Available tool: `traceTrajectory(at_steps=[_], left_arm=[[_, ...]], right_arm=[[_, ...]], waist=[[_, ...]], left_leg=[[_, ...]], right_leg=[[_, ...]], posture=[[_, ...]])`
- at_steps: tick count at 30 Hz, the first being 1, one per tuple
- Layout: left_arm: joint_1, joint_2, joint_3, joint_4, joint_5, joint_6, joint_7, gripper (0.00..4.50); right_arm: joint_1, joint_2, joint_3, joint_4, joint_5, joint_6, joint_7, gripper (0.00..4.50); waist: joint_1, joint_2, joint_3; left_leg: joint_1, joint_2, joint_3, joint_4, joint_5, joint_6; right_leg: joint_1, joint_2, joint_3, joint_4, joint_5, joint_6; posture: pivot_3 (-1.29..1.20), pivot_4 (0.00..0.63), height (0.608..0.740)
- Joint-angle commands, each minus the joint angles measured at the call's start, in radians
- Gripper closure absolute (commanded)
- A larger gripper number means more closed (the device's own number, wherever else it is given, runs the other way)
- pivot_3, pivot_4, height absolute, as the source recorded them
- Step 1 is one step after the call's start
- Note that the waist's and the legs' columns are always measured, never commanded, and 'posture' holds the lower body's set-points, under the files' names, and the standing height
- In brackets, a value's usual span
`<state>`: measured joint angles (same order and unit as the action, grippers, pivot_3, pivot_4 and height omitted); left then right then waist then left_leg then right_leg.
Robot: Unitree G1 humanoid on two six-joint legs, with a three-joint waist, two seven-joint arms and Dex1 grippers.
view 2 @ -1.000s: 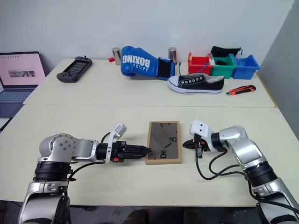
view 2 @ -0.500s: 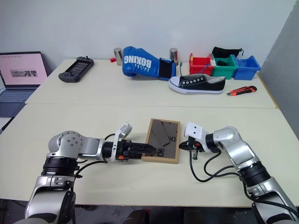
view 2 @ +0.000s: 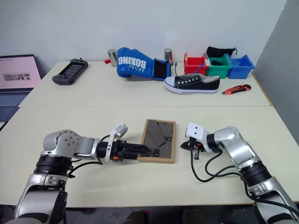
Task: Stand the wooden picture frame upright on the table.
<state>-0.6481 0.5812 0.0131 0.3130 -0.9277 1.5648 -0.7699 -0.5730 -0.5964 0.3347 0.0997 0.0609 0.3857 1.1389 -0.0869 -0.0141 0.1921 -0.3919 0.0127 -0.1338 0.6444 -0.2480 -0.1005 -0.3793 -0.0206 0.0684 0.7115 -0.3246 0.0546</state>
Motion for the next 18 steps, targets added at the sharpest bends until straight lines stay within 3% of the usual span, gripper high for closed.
traceTrajectory(at_steps=[1, 18], left_arm=[[0.004, -0.009, -0.019, 0.033, 0.071, -0.002, 0.038, 0.04], [-0.009, -0.057, -0.034, 0.044, 0.102, -0.021, 0.019, 0.04]], right_arm=[[-0.026, 0.008, -0.007, -0.015, 0.003, -0.013, 0.002, 4.5], [-0.056, 0.072, 0.021, -0.028, -0.017, -0.013, -0.022, 4.5]], waist=[[0.003, 0.0, 0.0], [0.009, 0.0, -0.001]], left_leg=[[0.0, 0.0, 0.0, 0.0, 0.0, 0.0], [0.002, -0.001, -0.001, 0.001, 0.0, 0.0]], right_leg=[[0.0, 0.0, 0.0, 0.0, 0.0, 0.0], [0.004, -0.002, -0.001, -0.001, 0.0, 0.0]], posture=[[0.0, 0.15, 0.74], [0.0, 0.15, 0.74]])
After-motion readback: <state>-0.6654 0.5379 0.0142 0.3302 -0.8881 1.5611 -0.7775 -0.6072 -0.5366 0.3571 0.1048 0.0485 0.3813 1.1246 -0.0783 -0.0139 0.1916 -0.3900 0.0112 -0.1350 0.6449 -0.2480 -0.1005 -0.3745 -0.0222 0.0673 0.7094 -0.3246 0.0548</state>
